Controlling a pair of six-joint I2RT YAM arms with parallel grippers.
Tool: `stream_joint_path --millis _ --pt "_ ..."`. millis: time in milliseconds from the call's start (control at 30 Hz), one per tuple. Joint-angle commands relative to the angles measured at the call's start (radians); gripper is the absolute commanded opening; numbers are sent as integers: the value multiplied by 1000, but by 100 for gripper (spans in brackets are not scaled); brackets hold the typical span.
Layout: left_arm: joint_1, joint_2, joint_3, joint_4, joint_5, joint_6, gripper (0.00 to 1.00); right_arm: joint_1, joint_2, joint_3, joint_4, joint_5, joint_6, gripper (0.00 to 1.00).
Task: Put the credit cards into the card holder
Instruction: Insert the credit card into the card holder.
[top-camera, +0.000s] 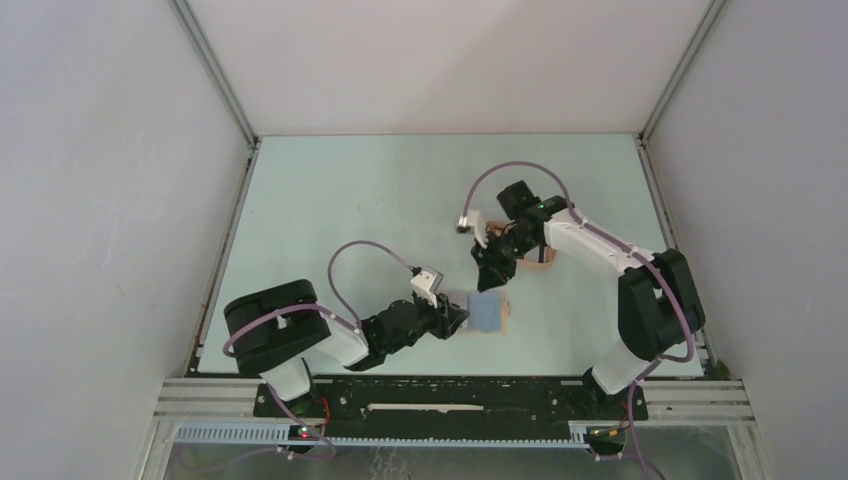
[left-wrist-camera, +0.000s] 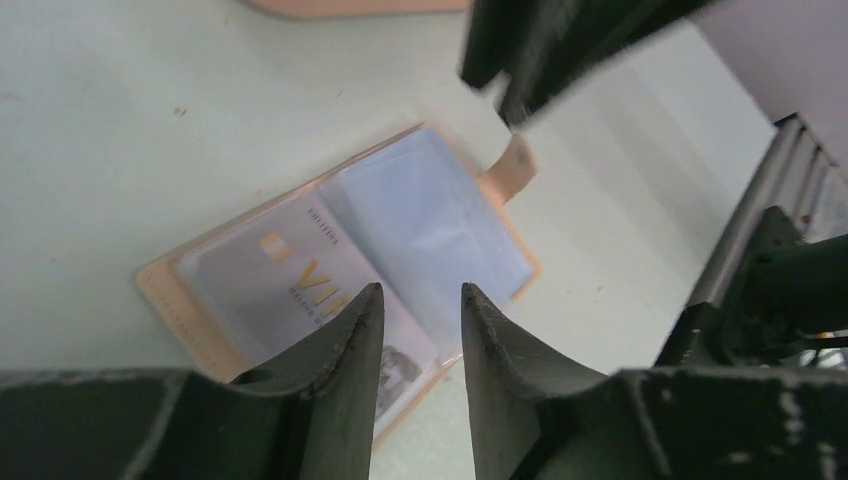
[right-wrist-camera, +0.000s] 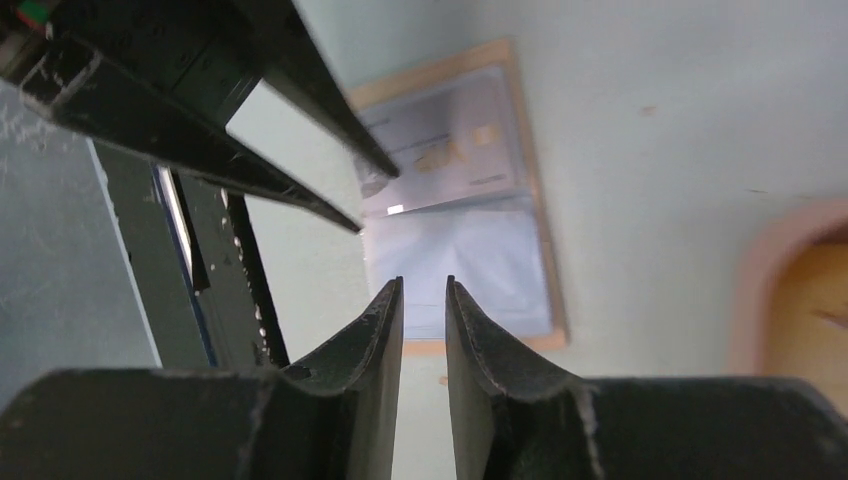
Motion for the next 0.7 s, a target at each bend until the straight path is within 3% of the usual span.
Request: stream_joint_path --millis 0,133,333,667 --pt "5 41 30 -9 -80 -11 38 87 -7 -69 46 39 -102 30" --pt "13 70 24 10 -106 -40 33 126 -99 -188 165 92 -204 29" --pt "45 94 9 13 -109 -96 27 160 -309 -453 362 93 -546 29" --pt "61 112 3 18 -101 -138 23 283 -246 -484 429 171 -572 41"
